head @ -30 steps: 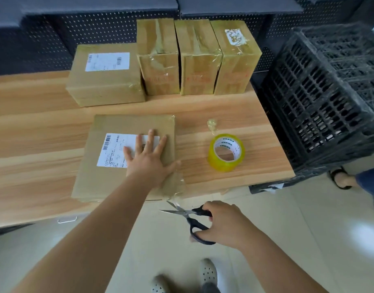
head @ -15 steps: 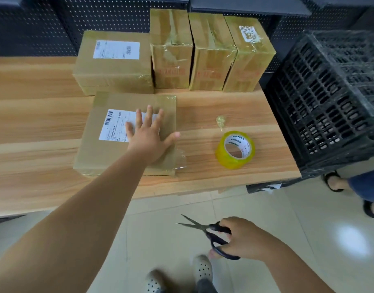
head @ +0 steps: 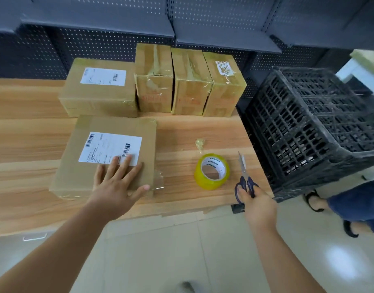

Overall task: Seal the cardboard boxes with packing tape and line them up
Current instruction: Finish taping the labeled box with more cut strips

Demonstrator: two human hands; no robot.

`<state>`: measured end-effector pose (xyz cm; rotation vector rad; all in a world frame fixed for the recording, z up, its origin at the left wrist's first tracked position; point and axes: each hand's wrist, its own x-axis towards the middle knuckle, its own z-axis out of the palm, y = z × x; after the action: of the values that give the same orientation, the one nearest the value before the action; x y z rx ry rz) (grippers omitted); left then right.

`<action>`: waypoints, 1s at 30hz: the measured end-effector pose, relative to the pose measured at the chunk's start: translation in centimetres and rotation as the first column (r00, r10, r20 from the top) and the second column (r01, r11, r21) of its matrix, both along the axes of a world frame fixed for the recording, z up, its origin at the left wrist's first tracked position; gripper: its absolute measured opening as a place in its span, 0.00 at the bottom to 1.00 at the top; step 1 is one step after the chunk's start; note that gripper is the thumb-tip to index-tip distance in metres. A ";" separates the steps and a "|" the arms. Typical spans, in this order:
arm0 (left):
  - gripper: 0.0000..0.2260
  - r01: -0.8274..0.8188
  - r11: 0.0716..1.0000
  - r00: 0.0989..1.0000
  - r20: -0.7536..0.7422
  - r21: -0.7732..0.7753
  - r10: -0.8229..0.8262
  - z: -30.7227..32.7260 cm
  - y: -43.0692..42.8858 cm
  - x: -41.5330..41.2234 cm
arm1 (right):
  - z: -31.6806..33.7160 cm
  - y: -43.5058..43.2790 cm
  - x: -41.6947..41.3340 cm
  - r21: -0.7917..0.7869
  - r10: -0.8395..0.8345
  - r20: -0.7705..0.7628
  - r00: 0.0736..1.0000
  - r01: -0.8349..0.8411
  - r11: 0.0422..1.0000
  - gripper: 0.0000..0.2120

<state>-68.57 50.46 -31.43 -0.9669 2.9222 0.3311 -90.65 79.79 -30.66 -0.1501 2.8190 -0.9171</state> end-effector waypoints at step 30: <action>0.39 0.042 0.978 0.999 0.025 -0.206 -0.038 -1.0 -0.1 -1.0 | -3.7 -14.8 8.9 -0.444 0.493 0.359 0.793 -0.319 0.837 0.05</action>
<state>-69.59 50.36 -32.41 -0.9252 2.9968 0.0146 -81.73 65.03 -34.31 -0.5065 2.0369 -1.1655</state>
